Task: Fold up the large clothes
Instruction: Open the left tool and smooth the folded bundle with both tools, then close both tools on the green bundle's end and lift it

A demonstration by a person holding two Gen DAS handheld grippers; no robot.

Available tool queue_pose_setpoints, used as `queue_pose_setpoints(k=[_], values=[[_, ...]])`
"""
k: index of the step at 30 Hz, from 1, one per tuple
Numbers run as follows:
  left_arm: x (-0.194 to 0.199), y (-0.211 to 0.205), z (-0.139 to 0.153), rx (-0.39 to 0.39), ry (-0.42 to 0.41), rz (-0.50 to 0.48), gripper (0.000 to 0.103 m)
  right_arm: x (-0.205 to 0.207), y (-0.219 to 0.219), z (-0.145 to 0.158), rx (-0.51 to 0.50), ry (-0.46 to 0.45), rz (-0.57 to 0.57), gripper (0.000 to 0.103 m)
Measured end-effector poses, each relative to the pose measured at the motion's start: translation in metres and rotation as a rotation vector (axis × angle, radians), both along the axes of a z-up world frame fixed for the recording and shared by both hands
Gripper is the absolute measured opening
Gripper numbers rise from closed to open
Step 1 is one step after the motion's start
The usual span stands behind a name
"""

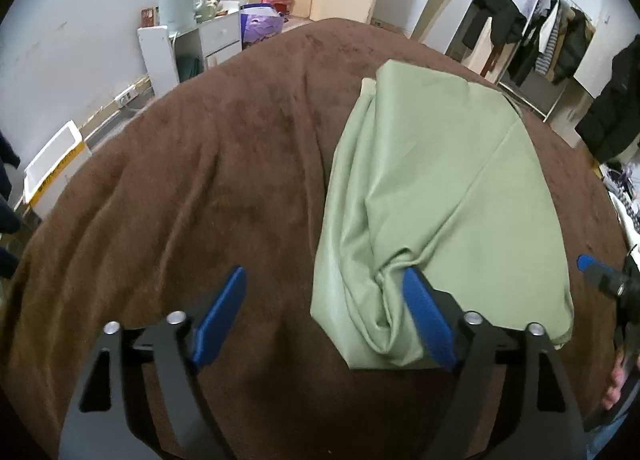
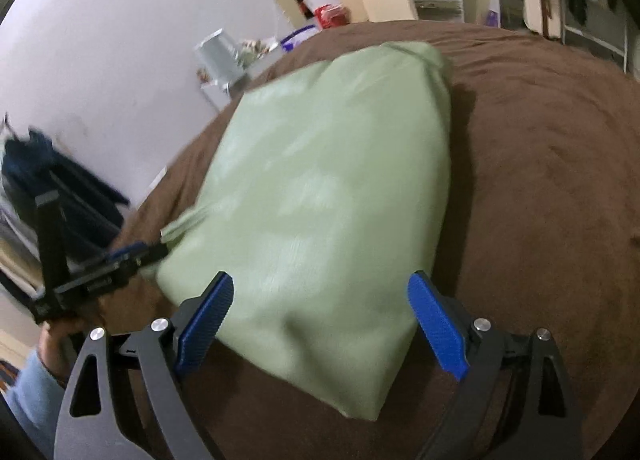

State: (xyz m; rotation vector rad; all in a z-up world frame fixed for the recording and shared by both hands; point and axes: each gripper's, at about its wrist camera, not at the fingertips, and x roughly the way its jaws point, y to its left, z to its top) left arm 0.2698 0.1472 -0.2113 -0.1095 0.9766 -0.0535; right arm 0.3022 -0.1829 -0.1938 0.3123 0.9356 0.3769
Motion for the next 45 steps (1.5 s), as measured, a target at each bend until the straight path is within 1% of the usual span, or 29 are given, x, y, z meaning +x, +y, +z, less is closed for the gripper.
queue_pose_setpoints(k=[2, 4, 6, 11, 16, 20, 24, 25, 28, 29, 30, 32, 38, 41, 43, 45], values=[[0.007, -0.001, 0.002, 0.010, -0.003, -0.022, 0.085, 0.008, -0.007, 0.001, 0.010, 0.002, -0.016, 0.089], [0.013, -0.003, 0.002, 0.021, -0.003, -0.031, 0.095, 0.016, -0.016, 0.000, 0.017, -0.008, -0.048, 0.089], [0.023, -0.004, 0.002, 0.024, -0.004, -0.038, 0.097, 0.025, -0.023, -0.007, 0.035, 0.016, -0.064, 0.089], [0.046, -0.005, 0.006, 0.005, 0.001, -0.043, 0.096, 0.040, -0.035, -0.020, 0.087, 0.058, -0.089, 0.089], [0.070, -0.015, 0.012, -0.047, 0.004, -0.107, 0.096, 0.053, -0.037, -0.034, 0.139, 0.110, -0.071, 0.089], [0.096, -0.022, 0.004, -0.099, 0.043, -0.150, 0.096, 0.063, -0.036, -0.044, 0.175, 0.149, -0.056, 0.089], [0.114, -0.023, -0.007, -0.175, 0.084, -0.178, 0.096, 0.072, -0.036, -0.053, 0.214, 0.177, -0.036, 0.089], [0.117, -0.023, -0.010, -0.182, 0.092, -0.184, 0.096, 0.075, -0.035, -0.056, 0.218, 0.181, -0.026, 0.089], [0.127, -0.023, -0.023, -0.195, 0.134, -0.219, 0.093, 0.079, -0.034, -0.062, 0.237, 0.191, -0.001, 0.089], [0.130, -0.022, -0.030, -0.211, 0.154, -0.230, 0.093, 0.080, -0.034, -0.064, 0.245, 0.196, 0.005, 0.089], [0.132, -0.022, -0.036, -0.223, 0.174, -0.235, 0.091, 0.081, -0.033, -0.066, 0.253, 0.201, 0.011, 0.089], [0.136, -0.018, -0.046, -0.260, 0.209, -0.243, 0.090, 0.085, -0.033, -0.068, 0.265, 0.200, 0.016, 0.089], [0.141, -0.012, -0.064, -0.371, 0.223, -0.296, 0.091, 0.091, -0.034, -0.073, 0.307, 0.198, 0.050, 0.090], [0.142, -0.014, -0.065, -0.388, 0.216, -0.329, 0.091, 0.097, -0.034, -0.073, 0.328, 0.188, 0.068, 0.090], [0.141, -0.019, -0.063, -0.385, 0.204, -0.351, 0.085, 0.097, -0.034, -0.074, 0.335, 0.178, 0.079, 0.090], [0.140, -0.024, -0.064, -0.402, 0.204, -0.366, 0.085, 0.100, -0.032, -0.074, 0.338, 0.169, 0.091, 0.090]])
